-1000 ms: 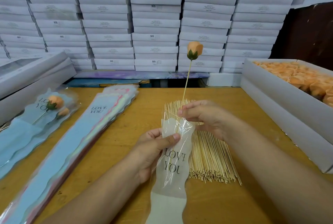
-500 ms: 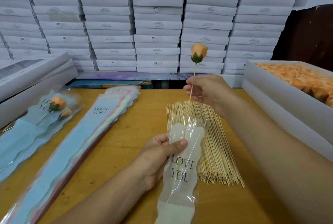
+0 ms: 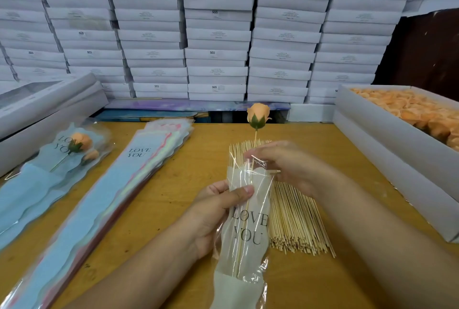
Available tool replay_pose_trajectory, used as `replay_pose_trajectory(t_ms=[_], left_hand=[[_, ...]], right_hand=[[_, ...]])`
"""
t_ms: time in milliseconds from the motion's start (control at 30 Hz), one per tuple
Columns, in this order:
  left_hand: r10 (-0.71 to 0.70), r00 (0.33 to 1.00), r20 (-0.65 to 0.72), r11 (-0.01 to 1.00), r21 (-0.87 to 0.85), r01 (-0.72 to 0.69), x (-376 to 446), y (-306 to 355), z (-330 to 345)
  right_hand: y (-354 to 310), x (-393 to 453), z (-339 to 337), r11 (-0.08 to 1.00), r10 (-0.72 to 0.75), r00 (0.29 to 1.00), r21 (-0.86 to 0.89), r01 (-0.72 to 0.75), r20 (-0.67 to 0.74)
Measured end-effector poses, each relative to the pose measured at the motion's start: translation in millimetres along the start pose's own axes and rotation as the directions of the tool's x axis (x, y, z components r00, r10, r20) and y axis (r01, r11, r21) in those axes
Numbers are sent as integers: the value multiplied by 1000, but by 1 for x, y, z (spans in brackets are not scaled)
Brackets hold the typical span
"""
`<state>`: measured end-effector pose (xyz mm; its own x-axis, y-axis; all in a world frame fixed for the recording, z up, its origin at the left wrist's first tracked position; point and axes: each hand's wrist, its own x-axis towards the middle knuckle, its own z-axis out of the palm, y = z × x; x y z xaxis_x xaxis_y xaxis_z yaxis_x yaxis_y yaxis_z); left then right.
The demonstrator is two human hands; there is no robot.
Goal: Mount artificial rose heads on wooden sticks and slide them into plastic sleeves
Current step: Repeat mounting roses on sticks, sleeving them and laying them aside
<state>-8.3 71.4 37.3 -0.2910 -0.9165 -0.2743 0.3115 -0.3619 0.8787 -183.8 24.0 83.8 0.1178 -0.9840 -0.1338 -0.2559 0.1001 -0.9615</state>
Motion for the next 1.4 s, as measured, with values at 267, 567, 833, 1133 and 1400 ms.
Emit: replay_pose_trajectory(t_ms=[267,567,833,1133,1400], left_hand=[[-27,999,-33,1000,0,27,-4,1,4],[-18,997,76,1000,6,18,-6,2,4],[21,996,87,1000,-19,-19,-4,6,0],[44,996,76,999,-22,-42,-1,2,-1],[26,998,60,1000,-1,-26,-2,1,-1]], right_hand=[[-23,18,-16,984,31,987,179,-2,-155],[-18,20,-2,986,59,985,161,-33,-161],[2,10,5,990,63,992,133,-48,-109],[-2,5,-1,976,123,989,188,-106,-83],[-16,15,-14,985,-147,959,49,164,-241]])
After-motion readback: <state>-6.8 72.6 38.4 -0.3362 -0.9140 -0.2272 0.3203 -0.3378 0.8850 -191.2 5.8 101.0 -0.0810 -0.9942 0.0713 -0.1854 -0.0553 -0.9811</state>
